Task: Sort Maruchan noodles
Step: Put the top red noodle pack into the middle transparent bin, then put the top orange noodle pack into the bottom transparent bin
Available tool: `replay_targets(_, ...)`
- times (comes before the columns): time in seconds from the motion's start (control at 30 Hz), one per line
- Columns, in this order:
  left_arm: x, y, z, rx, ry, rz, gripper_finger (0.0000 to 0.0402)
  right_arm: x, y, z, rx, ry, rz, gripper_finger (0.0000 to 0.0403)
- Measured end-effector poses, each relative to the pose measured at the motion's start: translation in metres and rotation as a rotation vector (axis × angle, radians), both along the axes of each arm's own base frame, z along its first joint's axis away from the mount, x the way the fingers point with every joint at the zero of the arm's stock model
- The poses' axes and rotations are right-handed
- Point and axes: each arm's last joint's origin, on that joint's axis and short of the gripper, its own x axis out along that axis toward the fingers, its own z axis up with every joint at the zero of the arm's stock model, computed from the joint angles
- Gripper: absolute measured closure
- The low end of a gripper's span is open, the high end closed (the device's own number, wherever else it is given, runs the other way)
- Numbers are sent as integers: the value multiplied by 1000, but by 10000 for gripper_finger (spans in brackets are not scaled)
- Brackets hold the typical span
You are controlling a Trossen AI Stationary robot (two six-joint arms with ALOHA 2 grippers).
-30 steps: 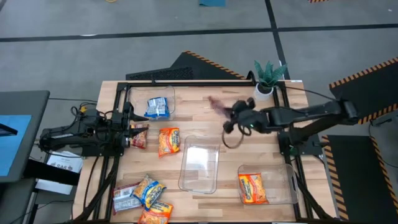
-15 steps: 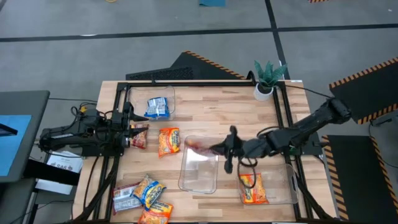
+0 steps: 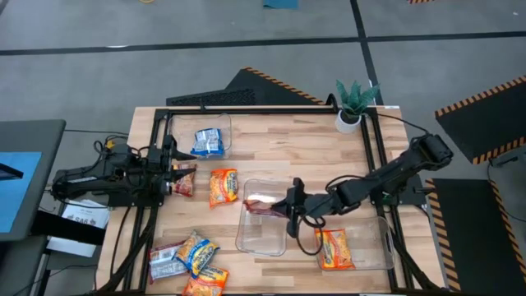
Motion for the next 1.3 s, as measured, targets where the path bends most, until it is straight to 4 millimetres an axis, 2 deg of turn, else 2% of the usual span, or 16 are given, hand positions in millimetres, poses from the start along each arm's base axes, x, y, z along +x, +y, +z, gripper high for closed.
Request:
replay_targets(0.3,0,0,0,2,1,0,231,4,-15,3,-30,-7,-32,271)
replay_targets(0.47,1,1,-3,-38,33,20,231,4,-33,19,-119,-43,-50,222)
replay_targets(0.63,8,3,-12,-68,135,76,231,2,-57,42,-194,-98,-94,193)
replay_targets(0.8,33,3,-29,-117,342,-8,231,0,-75,50,-220,-109,-145,186)
replay_targets(0.97,61,2,-53,-133,614,-121,231,1,-87,49,-223,-100,-181,188)
replay_targets(1.13,84,4,-75,-113,816,-142,231,4,-88,43,-228,-74,-182,189)
replay_targets(1.3,105,4,-85,-77,933,-167,231,4,-88,43,-228,-74,-180,189)
